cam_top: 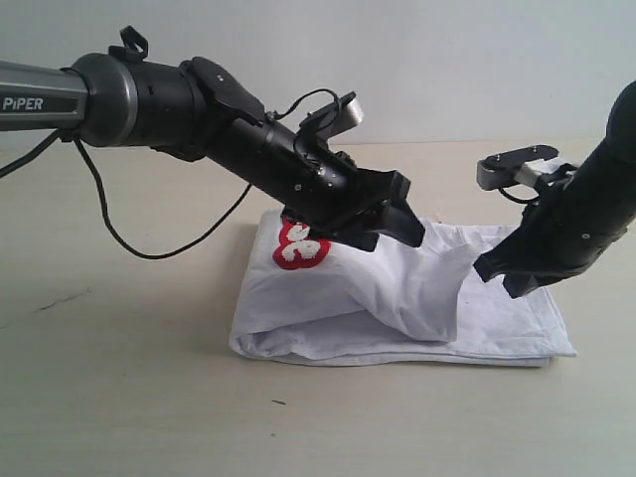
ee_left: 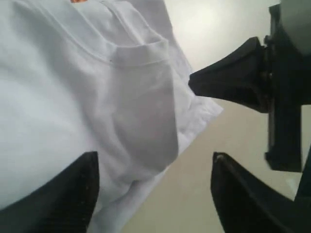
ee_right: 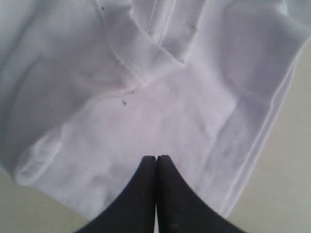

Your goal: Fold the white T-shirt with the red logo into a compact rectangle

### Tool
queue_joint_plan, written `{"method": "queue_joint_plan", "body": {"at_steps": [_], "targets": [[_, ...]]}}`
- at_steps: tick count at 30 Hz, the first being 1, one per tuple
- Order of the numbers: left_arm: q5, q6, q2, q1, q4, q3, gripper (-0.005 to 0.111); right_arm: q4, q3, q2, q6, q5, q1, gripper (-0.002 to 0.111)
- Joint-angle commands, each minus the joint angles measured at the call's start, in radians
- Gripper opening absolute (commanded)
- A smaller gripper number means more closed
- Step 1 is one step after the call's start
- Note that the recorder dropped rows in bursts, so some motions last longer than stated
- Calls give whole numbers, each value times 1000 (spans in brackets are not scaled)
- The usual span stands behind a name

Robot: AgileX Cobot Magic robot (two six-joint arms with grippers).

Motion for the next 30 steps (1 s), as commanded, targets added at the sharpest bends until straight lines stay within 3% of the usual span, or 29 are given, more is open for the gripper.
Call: {"method": "queue_joint_plan", "body": {"at_steps": [1, 13, 16, 23, 30], "targets": [[42, -35, -11, 52, 106, -8, 64, 180, -4, -7, -2, -27, 2, 0], [187, -42, -46, 197, 170, -8, 63, 286, -4, -1, 8, -39, 2, 1], [204, -49, -46, 201, 237, -8, 63, 348, -4, -1, -1, -35, 2, 14], [195, -84, -46, 201, 335, 15, 63, 379, -1, -2, -7, 48, 2, 59], [190, -84, -46, 201, 335, 22, 63, 534, 31, 35, -84, -16, 8, 63]]}}
